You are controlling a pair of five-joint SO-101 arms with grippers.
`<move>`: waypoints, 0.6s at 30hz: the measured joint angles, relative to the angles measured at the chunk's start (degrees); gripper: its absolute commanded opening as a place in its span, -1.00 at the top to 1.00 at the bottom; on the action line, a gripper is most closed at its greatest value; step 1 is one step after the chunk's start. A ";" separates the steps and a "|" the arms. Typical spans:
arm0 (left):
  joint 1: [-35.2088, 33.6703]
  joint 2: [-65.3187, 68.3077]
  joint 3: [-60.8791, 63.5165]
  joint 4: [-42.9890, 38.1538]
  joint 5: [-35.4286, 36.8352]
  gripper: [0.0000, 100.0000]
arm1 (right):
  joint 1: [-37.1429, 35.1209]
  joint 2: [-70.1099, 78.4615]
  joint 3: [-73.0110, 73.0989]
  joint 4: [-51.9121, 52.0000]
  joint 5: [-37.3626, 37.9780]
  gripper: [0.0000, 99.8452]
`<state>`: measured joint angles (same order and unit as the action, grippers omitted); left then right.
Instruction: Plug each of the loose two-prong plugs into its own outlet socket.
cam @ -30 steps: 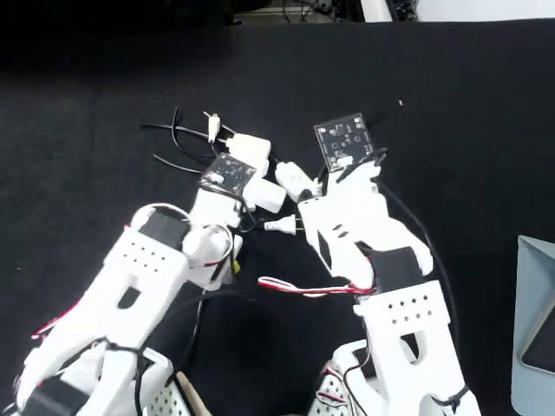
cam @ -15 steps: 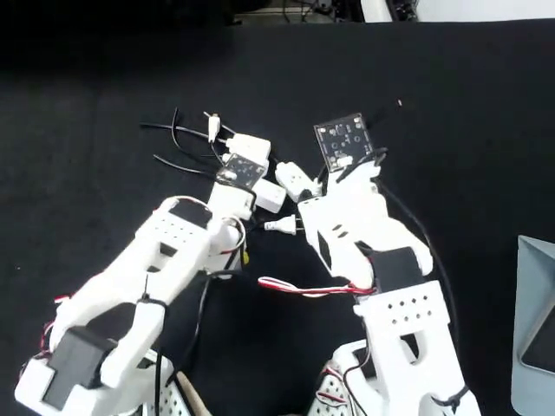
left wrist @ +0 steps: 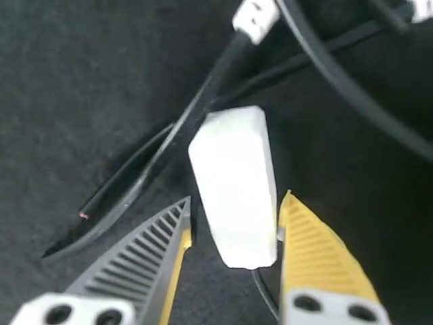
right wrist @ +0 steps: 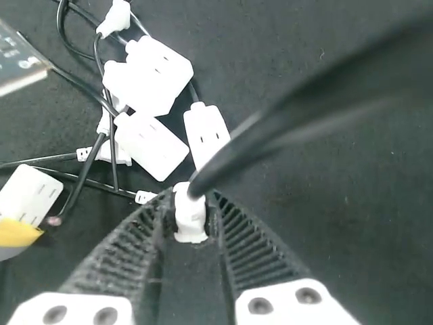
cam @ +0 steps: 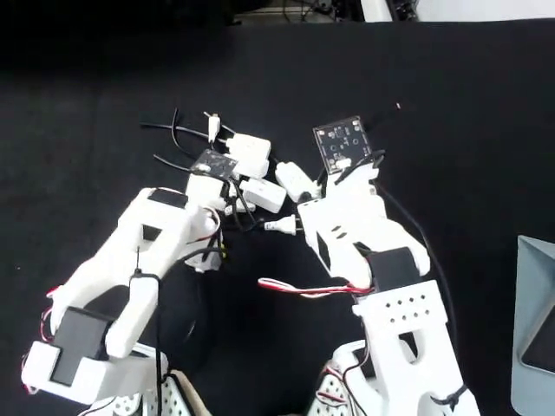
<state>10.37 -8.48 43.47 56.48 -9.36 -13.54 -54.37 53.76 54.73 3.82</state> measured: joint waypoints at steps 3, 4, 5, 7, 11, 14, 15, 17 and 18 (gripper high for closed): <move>-1.67 0.00 -0.44 0.00 0.00 0.57 | 0.00 0.00 0.00 0.00 0.00 0.98; -2.46 0.00 -0.88 0.00 0.00 0.57 | 0.00 0.00 0.00 0.00 0.00 0.98; -3.34 0.00 -1.23 0.09 -0.09 0.57 | 0.09 0.00 0.00 0.00 0.00 0.98; -5.10 0.00 -2.73 0.70 -0.44 0.57 | 0.09 0.00 0.00 0.00 0.00 0.98; -8.26 0.00 -6.95 4.75 -2.81 0.57 | 0.09 0.00 0.00 0.00 0.00 0.98; -9.41 0.00 -11.52 10.11 -4.13 0.57 | 0.09 0.00 0.00 0.00 0.00 0.98; -9.49 0.00 -13.36 12.40 -4.31 0.57 | 0.09 0.00 0.00 0.00 0.00 0.98; -9.49 0.00 -17.41 16.70 -4.40 0.57 | 0.09 0.00 0.00 0.00 0.00 0.98; -9.49 0.00 -19.34 18.81 -4.40 0.57 | 0.09 0.00 0.00 0.00 0.00 0.98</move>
<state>0.88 -8.48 24.13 75.30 -13.76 -13.45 -54.37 53.76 54.73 3.82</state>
